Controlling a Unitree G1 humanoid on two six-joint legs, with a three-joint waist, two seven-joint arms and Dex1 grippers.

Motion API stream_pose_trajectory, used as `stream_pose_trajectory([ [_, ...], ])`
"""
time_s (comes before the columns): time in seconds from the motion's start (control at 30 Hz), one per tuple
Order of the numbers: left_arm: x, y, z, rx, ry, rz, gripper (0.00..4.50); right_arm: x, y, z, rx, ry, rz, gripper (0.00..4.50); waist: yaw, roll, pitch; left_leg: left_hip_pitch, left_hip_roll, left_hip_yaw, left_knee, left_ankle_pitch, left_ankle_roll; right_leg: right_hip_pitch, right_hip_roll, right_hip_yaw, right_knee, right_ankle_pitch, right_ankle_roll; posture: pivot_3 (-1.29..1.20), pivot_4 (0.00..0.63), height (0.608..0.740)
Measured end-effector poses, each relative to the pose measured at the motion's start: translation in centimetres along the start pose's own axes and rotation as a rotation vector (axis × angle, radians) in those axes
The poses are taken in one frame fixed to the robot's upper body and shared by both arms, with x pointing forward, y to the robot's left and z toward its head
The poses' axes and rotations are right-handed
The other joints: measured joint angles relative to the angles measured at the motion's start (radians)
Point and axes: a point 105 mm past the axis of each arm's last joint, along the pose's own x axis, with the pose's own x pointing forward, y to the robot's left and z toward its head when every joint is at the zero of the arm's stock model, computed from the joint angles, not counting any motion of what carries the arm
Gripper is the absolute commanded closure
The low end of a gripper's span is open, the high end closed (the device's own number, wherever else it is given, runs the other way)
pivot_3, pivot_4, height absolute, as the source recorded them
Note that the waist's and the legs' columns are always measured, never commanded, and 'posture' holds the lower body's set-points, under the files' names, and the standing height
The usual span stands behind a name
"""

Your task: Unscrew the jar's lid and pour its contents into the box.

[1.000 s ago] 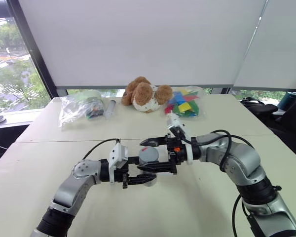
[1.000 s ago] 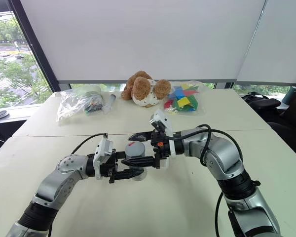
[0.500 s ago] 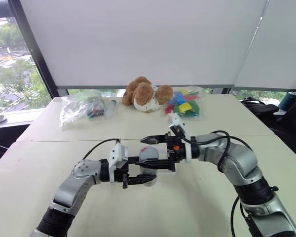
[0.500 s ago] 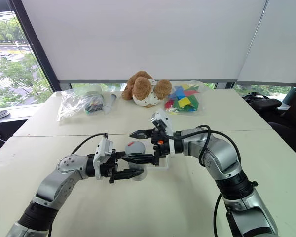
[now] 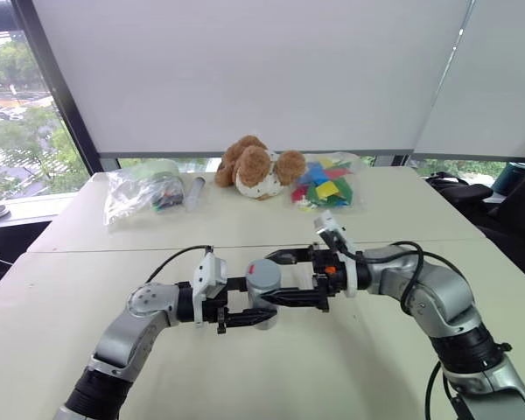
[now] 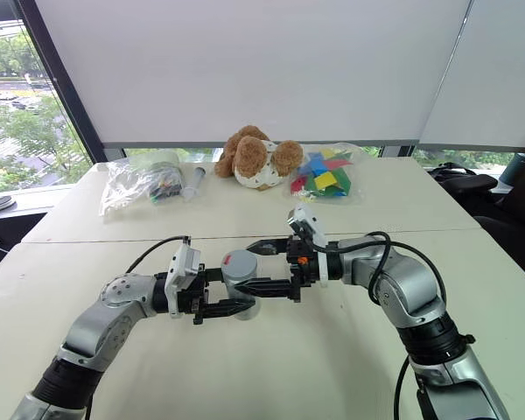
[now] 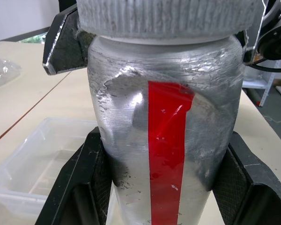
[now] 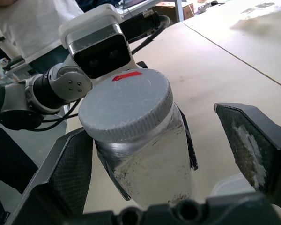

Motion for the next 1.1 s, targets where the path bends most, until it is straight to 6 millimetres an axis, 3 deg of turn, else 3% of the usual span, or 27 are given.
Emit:
stream_pose_trajectory([
  [0.33,-0.1,-0.1,-0.1,0.004,-0.002,-0.001,2.28,0.9,0.7,2.5,-0.075,-0.059,0.041,0.03,-0.002,0.0,0.0,0.0,0.0,0.0,0.0,0.0,0.0,0.0,0.0,0.0,0.0,0.0,0.0,0.0,0.15,0.74],
  [0.63,-0.1,-0.1,-0.1,0.005,0.0,0.0,2.28,1.8,0.9,1.9,-0.071,-0.041,0.055,0.03,0.002,0.0,0.0,0.0,0.0,0.0,0.0,0.0,0.0,0.0,0.0,0.0,0.0,0.0,0.0,0.0,0.15,0.74],
  [0.73,-0.1,-0.1,-0.1,0.005,0.0,0.0,2.28,1.9,0.9,1.8,-0.073,-0.04,0.057,0.87,0.002,0.0,0.0,0.0,0.0,0.0,0.0,0.0,0.0,0.0,0.0,0.0,0.0,0.0,0.0,0.0,0.15,0.74],
  [0.83,-0.2,0.0,0.0,0.008,-0.001,0.003,2.28,2.0,0.9,1.9,-0.079,-0.049,0.057,2.2,0.002,0.0,0.0,0.0,0.0,0.0,0.0,0.0,0.0,0.0,0.0,0.0,0.0,0.0,0.0,0.0,0.15,0.74],
  [0.97,-0.2,0.0,0.1,0.013,-0.005,0.004,2.28,2.1,0.9,2.1,-0.074,-0.067,0.065,2.2,0.002,0.0,0.0,0.0,0.0,0.0,0.0,0.0,0.0,0.0,0.0,0.0,0.0,0.0,0.0,0.0,0.15,0.74],
  [1.1,-0.4,-0.3,0.9,0.041,-0.018,-0.012,2.28,1.7,1.6,3.5,0.068,-0.243,0.118,2.2,0.002,0.0,0.0,0.0,0.0,0.0,0.0,0.0,0.0,0.0,0.0,0.0,0.0,0.0,0.0,0.0,0.15,0.74],
])
